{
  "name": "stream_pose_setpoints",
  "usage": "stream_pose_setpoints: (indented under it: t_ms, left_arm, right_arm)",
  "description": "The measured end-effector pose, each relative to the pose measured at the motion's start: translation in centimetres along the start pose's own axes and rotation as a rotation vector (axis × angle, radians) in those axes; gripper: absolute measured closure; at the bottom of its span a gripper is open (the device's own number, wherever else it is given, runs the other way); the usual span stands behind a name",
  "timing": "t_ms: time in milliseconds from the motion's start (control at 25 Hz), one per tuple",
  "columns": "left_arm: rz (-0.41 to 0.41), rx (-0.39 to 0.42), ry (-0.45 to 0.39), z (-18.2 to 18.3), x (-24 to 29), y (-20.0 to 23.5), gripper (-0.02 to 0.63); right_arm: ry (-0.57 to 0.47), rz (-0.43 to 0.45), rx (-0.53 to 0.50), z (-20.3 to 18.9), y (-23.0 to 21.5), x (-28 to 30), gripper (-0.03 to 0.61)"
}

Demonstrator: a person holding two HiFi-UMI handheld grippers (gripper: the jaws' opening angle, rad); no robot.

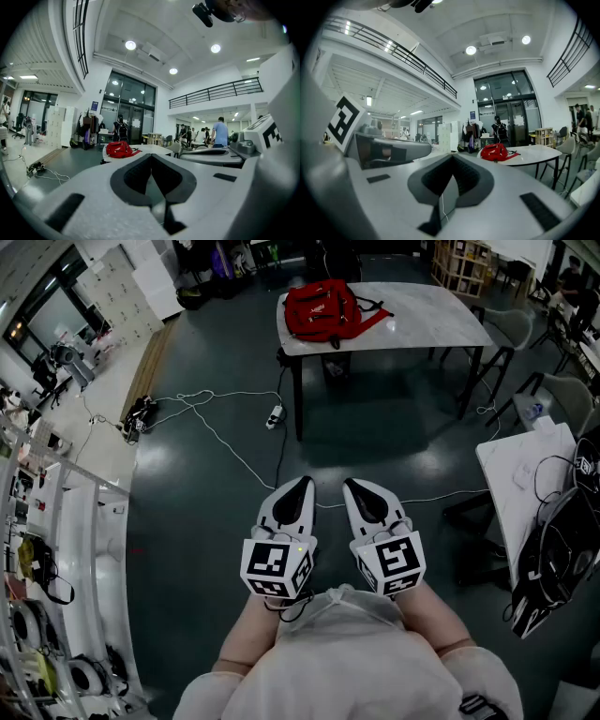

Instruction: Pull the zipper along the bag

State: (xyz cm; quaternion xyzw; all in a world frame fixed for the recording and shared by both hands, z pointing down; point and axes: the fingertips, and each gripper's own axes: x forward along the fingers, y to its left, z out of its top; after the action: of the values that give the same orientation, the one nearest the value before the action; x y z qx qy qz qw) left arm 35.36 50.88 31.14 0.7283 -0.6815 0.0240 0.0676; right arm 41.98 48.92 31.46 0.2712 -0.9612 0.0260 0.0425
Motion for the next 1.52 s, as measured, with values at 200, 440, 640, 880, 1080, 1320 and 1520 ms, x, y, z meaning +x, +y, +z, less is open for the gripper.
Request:
stream_pose_setpoints:
  t_ms: [200,440,640,880,1080,1320,1520]
  left_arm:
    - [-0.013,-0.042,0.004,-0.5,0.4,0.1,0.595]
    - [-0.003,-0.037,0.015,-1.0,1.1,0.2,0.595]
    - [-0.002,-0.034,0.044,-1.9,1.6,0.3,0.595]
    - [0.038,-0.032,0.068,-2.7,1.7,3.1,0.595]
    - [0.04,-0.027,0.057,-3.0,3.1,6.7,0.595]
    - [-0.012,-0.018,0.067,-2.6,6.8,13.4,0.595]
    - [-0.074,-0.024,0.064,-1.3,10.5,21.4,0.595]
  right_arm:
    - [-0.007,0.001,0.021,-0.1,-0.5,0.2,0.552]
    - [-0.01,-0.001,0.059,-0.6,-1.2,0.5,0.552]
    - [0.031,-0.075,0.193,-2.3,-3.5,1.0,0.551]
    - [0.039,-0.076,0.197,-2.7,-3.9,2.7,0.551]
    - [0.04,-0.059,0.206,-3.3,-3.1,6.4,0.551]
    - [0.07,-0.135,0.26,-4.4,-3.2,13.9,0.551]
    - [0.076,-0.184,0.262,-3.7,-2.4,22.3,0.551]
